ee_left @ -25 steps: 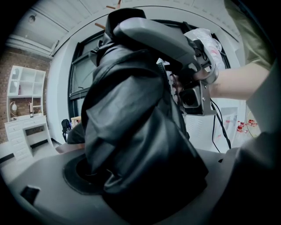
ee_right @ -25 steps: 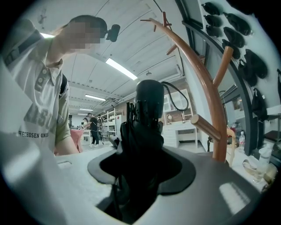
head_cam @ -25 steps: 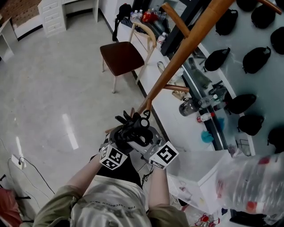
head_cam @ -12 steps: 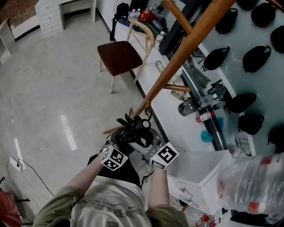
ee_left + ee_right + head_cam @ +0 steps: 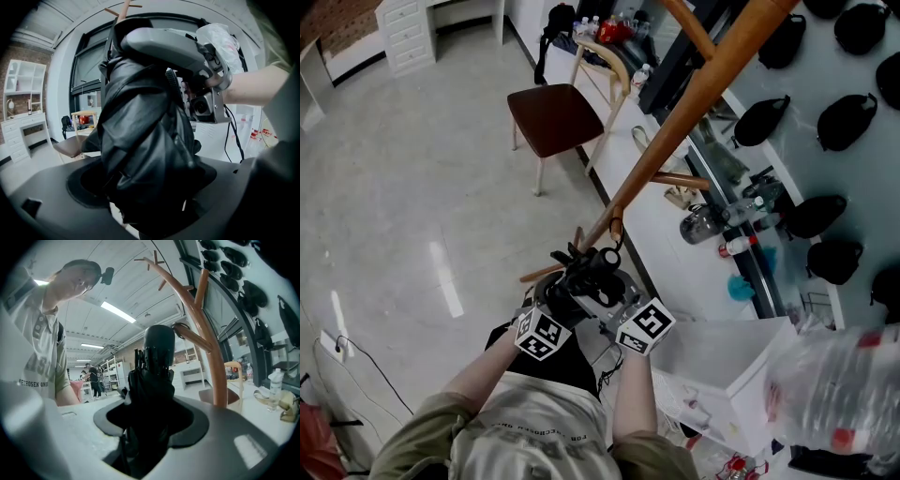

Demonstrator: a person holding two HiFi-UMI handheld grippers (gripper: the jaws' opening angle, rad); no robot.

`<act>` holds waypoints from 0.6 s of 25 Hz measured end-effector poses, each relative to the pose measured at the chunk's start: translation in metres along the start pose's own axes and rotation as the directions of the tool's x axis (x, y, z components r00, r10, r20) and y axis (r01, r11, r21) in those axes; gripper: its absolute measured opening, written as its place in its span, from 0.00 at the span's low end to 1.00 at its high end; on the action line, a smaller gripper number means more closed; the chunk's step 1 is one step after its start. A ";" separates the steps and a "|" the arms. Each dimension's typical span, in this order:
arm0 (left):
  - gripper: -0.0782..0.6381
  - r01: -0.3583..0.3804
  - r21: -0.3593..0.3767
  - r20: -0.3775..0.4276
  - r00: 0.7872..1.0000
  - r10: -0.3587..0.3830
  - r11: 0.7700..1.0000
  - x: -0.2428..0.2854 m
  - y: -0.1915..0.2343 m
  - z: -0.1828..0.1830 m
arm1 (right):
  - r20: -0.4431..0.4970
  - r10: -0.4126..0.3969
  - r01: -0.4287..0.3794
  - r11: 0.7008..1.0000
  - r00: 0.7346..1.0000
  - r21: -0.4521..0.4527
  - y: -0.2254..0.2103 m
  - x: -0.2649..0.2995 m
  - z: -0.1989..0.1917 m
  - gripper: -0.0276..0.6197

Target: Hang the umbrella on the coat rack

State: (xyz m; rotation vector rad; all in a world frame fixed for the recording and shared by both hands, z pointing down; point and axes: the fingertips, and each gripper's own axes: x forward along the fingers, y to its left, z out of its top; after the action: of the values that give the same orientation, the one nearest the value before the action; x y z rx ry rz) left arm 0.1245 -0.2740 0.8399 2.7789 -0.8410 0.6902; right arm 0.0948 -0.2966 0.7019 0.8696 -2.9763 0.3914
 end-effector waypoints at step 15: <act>0.73 -0.101 -0.076 -0.004 0.995 0.101 0.992 -0.019 0.043 -0.027 | -0.057 -0.195 0.196 0.981 0.979 0.013 -0.073 0.016 -0.036 0.38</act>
State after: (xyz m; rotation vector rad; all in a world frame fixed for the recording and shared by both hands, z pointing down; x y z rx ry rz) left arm 0.0765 -0.2931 0.8555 2.6842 -0.9923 0.6602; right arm 0.1180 -0.3560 0.7558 1.1216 -2.8074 0.4293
